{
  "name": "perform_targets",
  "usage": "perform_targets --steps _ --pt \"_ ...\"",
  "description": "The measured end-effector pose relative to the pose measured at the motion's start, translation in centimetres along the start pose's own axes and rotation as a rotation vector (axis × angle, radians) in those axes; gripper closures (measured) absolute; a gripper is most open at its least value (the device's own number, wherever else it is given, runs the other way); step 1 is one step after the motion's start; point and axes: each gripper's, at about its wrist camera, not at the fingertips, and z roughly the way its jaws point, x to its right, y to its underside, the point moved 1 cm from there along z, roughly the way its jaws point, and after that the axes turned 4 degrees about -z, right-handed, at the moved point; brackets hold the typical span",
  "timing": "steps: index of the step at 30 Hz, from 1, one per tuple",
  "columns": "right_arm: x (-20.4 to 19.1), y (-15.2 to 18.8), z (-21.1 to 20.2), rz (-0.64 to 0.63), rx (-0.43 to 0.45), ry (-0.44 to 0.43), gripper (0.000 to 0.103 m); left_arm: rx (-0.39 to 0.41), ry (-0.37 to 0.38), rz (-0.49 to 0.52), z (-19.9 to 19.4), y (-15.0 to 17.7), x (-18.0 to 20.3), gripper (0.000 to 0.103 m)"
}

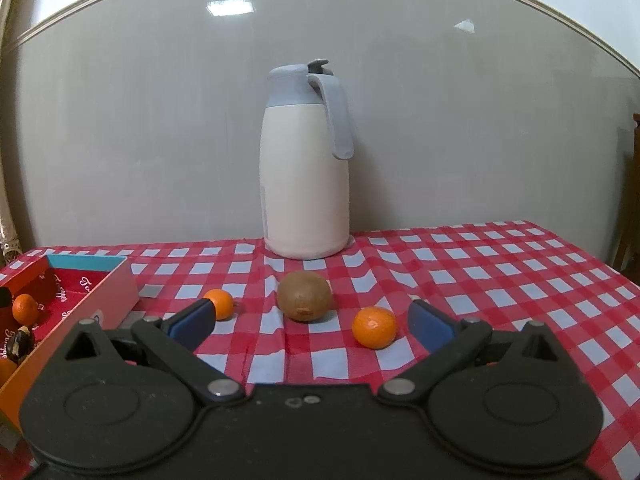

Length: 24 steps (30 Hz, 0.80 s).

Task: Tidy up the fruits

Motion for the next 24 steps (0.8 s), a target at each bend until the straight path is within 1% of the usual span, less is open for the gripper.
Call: perform_targets --steps 1,4,9,15,20,23,24 --pt "0.2 0.0 0.0 0.002 -0.002 0.001 0.000 0.003 -0.001 0.002 -0.2 0.1 0.2 0.010" --pt "0.7 0.1 -0.1 0.008 -0.003 0.007 0.000 0.011 -0.001 0.015 -0.6 0.3 0.9 0.006" --pt "2.1 0.2 -0.2 0.021 -0.009 0.015 0.000 0.016 0.023 0.031 -1.6 0.8 2.2 0.000" --pt "4.3 0.7 0.3 0.041 -0.040 0.005 0.000 0.028 0.048 0.068 -2.9 1.5 4.1 0.000" --pt "5.1 0.9 0.8 0.037 -0.065 -0.025 0.000 0.021 0.070 0.062 -3.8 2.1 5.0 0.000" --pt "5.2 0.6 1.3 0.024 -0.072 -0.046 0.003 0.013 0.076 0.048 -4.1 2.4 5.2 0.000" --pt "5.2 0.5 1.4 0.021 -0.077 -0.054 0.006 0.011 0.076 0.045 -4.1 2.5 5.2 0.000"
